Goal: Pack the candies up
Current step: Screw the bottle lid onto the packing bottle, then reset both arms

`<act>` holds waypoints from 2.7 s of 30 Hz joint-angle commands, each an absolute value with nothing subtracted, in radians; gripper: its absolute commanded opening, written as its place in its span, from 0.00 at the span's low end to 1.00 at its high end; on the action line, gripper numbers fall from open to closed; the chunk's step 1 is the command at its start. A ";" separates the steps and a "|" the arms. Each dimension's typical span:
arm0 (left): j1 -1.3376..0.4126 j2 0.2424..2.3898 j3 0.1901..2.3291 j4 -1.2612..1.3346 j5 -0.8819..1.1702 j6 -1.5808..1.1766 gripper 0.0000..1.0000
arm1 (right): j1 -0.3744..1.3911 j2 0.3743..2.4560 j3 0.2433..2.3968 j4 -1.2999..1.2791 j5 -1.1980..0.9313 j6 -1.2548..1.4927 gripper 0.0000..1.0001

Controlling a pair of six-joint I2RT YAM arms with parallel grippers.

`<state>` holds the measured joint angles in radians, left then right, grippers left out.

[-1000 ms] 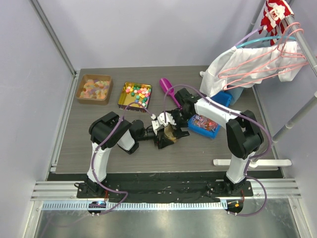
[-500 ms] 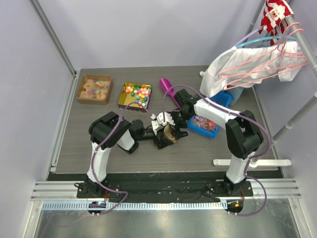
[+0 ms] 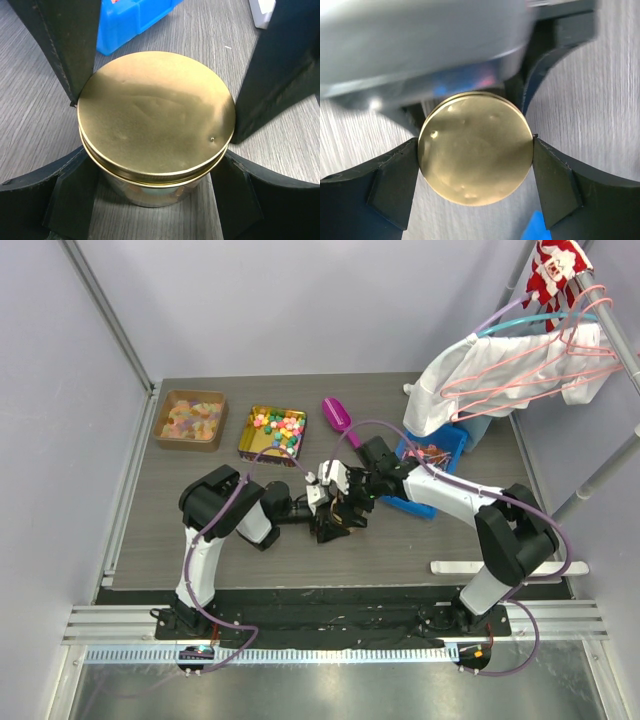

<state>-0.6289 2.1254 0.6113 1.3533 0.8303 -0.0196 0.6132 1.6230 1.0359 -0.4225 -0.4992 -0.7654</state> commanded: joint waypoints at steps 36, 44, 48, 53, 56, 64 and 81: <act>-0.618 2.060 0.542 1.424 0.710 0.041 1.00 | 0.474 1.431 1.097 -0.640 -0.577 -0.864 1.00; -0.561 1.912 0.502 1.270 0.756 0.005 1.00 | 0.430 1.345 1.100 -0.635 -0.563 -0.813 1.00; -0.528 1.790 0.468 1.119 0.782 0.049 1.00 | 0.425 1.301 1.101 -0.637 -0.566 -0.772 1.00; -0.470 1.567 0.488 0.798 0.762 0.164 1.00 | 0.423 1.255 1.154 -0.588 -0.473 -0.586 1.00; -0.448 1.427 0.551 0.513 0.738 0.233 1.00 | 0.423 1.189 1.143 -0.531 -0.431 -0.516 1.00; -0.408 1.235 0.877 -0.221 0.586 0.341 1.00 | 0.426 1.055 1.131 -0.361 -0.115 -0.365 1.00; 0.037 1.109 1.578 -0.670 0.463 0.112 1.00 | 0.423 0.838 1.293 -0.210 0.213 -0.294 1.00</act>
